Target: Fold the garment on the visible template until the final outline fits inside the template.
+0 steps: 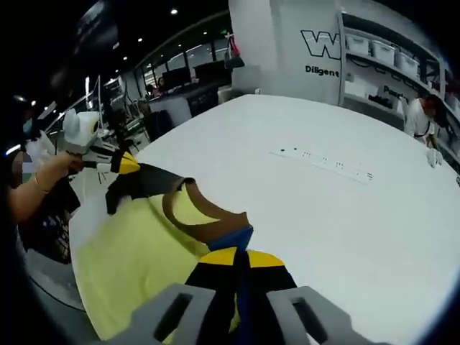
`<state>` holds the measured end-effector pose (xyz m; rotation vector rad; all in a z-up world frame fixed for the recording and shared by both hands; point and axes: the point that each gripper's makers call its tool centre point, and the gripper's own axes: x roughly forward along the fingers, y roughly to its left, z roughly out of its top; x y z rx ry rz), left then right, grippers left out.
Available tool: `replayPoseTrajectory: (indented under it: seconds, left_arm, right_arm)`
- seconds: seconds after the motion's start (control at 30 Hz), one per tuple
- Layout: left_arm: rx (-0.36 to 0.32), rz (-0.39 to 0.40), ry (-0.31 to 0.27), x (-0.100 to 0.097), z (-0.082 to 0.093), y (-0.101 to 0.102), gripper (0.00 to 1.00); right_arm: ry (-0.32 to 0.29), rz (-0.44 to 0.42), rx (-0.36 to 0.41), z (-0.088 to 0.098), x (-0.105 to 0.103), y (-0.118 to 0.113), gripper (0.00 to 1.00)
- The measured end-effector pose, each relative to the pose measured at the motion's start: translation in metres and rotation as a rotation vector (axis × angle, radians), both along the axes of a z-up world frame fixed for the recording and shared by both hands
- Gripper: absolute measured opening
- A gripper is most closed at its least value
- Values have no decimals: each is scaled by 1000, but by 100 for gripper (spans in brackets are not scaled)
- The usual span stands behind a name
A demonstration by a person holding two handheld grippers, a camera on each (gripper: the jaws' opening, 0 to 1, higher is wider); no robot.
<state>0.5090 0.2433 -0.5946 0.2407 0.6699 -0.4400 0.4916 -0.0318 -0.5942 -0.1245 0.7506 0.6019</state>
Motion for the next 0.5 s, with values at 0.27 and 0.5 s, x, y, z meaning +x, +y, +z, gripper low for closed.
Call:
replayPoseTrajectory:
  seconds: [0.27,0.5]
  left_arm:
    - [43,111,-58,20,3,24,4]
    - [101,183,-48,36,-17,40,4]
  right_arm:
    - [-50,-13,18,8,39,22,0]
    - [-35,-52,58,-8,70,37,0]
